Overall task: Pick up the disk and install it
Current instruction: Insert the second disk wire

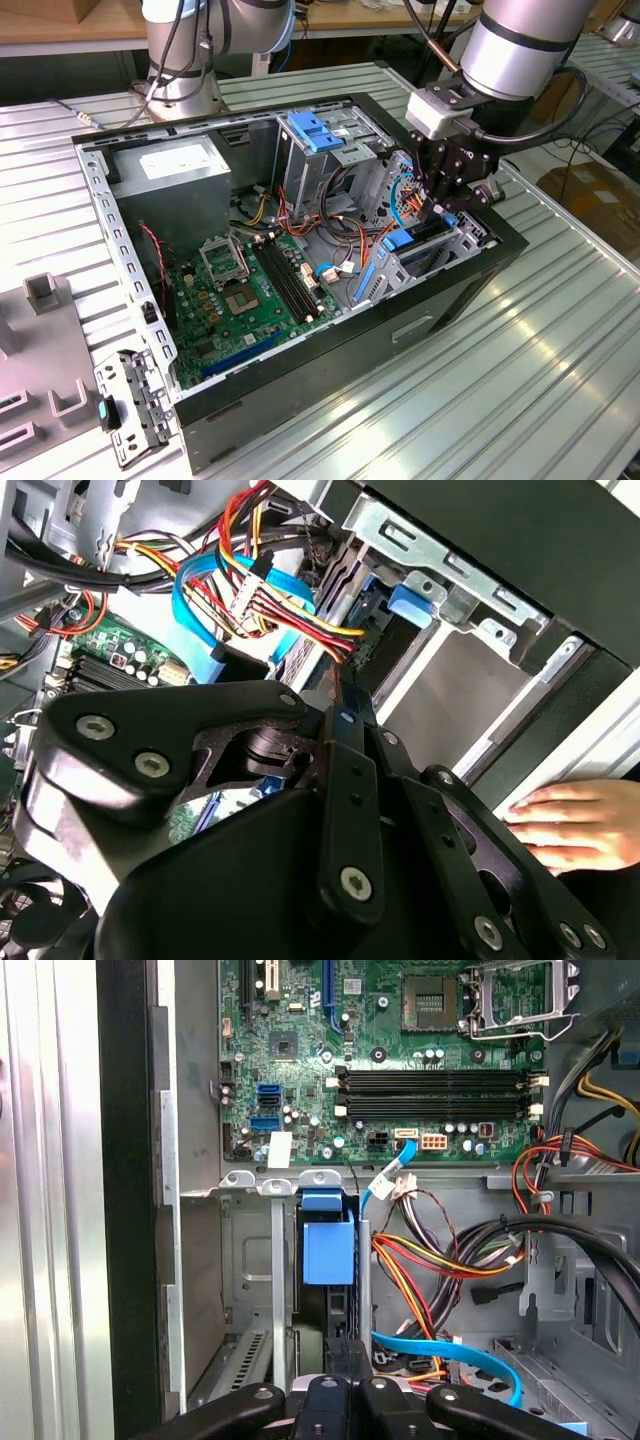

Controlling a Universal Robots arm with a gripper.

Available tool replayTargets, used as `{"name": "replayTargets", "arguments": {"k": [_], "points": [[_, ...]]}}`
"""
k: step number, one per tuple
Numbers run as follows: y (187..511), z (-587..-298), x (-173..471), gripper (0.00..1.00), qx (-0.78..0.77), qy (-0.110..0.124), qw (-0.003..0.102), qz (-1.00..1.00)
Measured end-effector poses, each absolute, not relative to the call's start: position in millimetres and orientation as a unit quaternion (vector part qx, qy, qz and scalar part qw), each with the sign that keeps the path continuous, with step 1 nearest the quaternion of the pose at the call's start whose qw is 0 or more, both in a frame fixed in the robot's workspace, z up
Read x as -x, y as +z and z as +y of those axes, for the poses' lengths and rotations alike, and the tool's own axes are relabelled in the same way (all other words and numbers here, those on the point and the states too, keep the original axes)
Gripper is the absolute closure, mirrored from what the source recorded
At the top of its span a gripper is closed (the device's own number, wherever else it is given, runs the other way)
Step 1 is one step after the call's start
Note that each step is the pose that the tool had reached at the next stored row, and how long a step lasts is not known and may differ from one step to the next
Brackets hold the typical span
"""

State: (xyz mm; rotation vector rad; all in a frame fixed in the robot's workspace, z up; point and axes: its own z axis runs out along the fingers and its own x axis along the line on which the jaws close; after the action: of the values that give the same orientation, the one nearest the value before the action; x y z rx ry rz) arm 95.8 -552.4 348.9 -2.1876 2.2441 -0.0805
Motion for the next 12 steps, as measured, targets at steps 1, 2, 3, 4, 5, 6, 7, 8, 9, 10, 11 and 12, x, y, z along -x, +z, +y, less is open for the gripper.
{"name": "replayTargets", "arguments": {"k": [1, 2, 3, 4, 5, 6, 7, 8, 9, 10, 11, 12], "points": [[349.1, -552.3, -95.8, 0.89, 0.698, -0.026, 0.003, 0.716], [350.0, -552.3, -95.8, 0.89, 0.698, -0.026, 0.003, 0.716], [352.9, -552.3, -95.8, 0.89, 0.698, -0.025, 0.004, 0.716], [357.8, -552.3, -95.7, 0.89, 0.698, -0.025, 0.004, 0.716], [360.7, -552.3, -95.7, 0.89, 0.698, -0.025, 0.004, 0.716], [364.3, -552.3, -95.7, 0.89, 0.698, -0.025, 0.004, 0.716], [367.4, -552.3, -95.7, 0.89, 0.698, -0.025, 0.004, 0.716], [370.2, -552.3, -95.7, 0.89, 0.698, -0.024, 0.004, 0.716], [373.1, -552.3, -95.7, 0.89, 0.698, -0.024, 0.003, 0.716], [376.0, -552.3, -95.7, 0.89, 0.698, -0.024, 0.003, 0.716], [379.3, -552.3, -95.7, 0.89, 0.698, -0.023, 0.003, 0.716], [381.9, -552.3, -95.7, 0.89, 0.698, -0.023, 0.003, 0.716]]}}
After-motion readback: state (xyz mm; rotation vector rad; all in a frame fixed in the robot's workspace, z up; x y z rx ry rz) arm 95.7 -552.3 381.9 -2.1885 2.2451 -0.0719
